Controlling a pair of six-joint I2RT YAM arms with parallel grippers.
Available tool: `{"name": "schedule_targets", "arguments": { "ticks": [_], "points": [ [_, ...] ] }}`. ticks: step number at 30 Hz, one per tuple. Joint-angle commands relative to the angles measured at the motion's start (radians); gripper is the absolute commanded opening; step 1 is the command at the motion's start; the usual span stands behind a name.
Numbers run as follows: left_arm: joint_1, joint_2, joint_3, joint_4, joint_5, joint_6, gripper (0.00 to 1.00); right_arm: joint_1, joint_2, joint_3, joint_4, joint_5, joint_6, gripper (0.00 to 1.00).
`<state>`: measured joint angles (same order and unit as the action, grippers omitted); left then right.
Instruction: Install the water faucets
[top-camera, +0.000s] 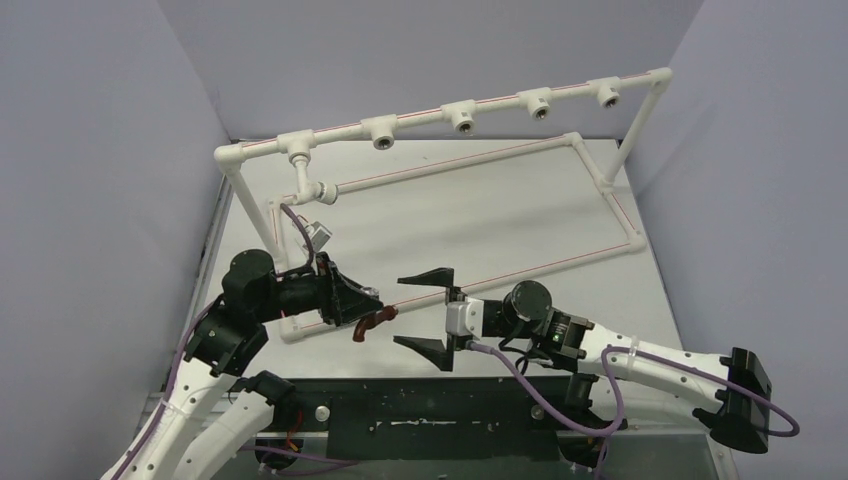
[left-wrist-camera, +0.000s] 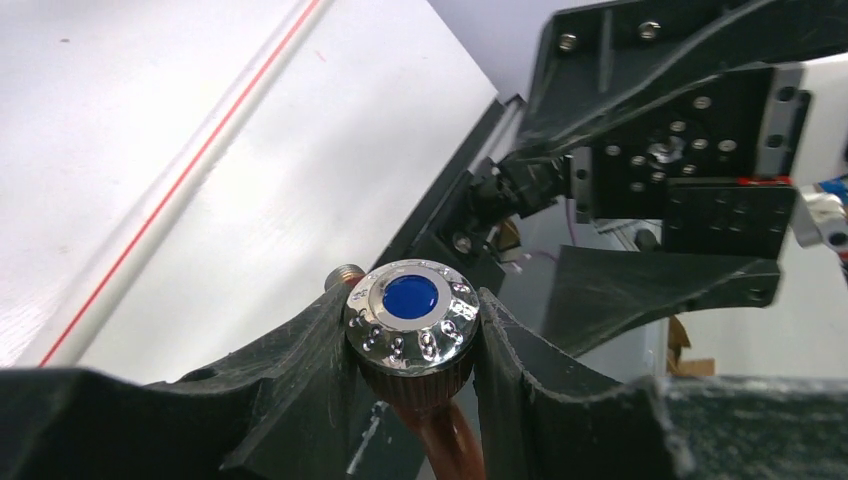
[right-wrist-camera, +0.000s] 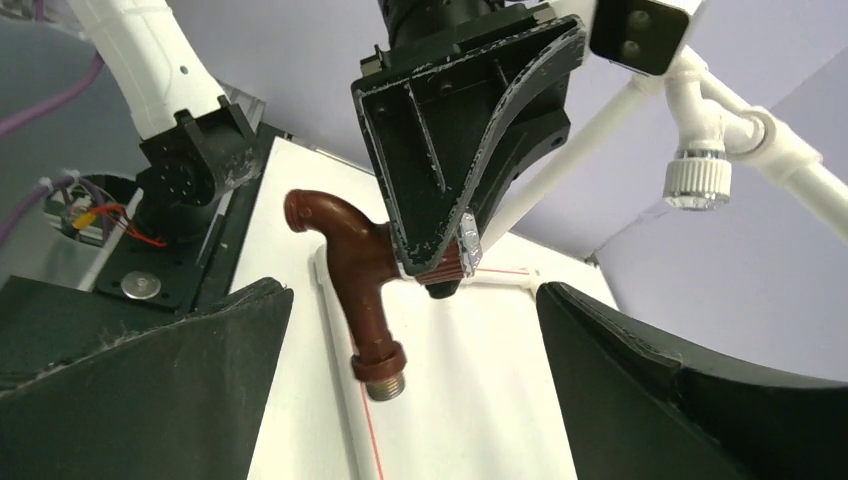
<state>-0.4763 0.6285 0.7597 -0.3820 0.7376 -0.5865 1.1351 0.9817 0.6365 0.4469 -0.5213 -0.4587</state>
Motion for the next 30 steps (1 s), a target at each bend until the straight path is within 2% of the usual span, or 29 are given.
{"name": "schedule_targets", "arguments": {
  "ticks": [1, 8, 10, 14, 16, 21, 30],
  "points": [
    [-0.002, -0.018, 0.057, -0.02, -0.156, 0.053, 0.0, -0.018, -0.052, 0.02, -0.074, 0.044, 0.165, 1.0],
    [-0.004, -0.057, 0.05, -0.1, -0.406, 0.063, 0.0, -0.025, -0.043, -0.012, -0.073, 0.044, 0.366, 1.0],
    [-0.004, -0.073, 0.059, -0.134, -0.491, 0.059, 0.0, -0.026, -0.004, 0.007, -0.093, 0.106, 0.432, 1.0],
    [-0.003, -0.093, 0.075, -0.175, -0.592, 0.051, 0.0, -0.024, 0.12, 0.112, -0.203, 0.072, 0.493, 1.0],
    [-0.003, -0.102, 0.083, -0.198, -0.639, 0.043, 0.0, -0.011, 0.157, 0.135, -0.182, 0.083, 0.51, 1.0],
    [-0.002, -0.122, 0.118, -0.278, -0.784, 0.028, 0.0, 0.117, 0.202, 0.149, -0.097, 0.361, 0.496, 1.0],
    [-0.002, -0.12, 0.149, -0.376, -0.977, -0.013, 0.0, 0.265, 0.402, 0.369, -0.111, 0.762, 0.587, 0.92]
  ]
}}
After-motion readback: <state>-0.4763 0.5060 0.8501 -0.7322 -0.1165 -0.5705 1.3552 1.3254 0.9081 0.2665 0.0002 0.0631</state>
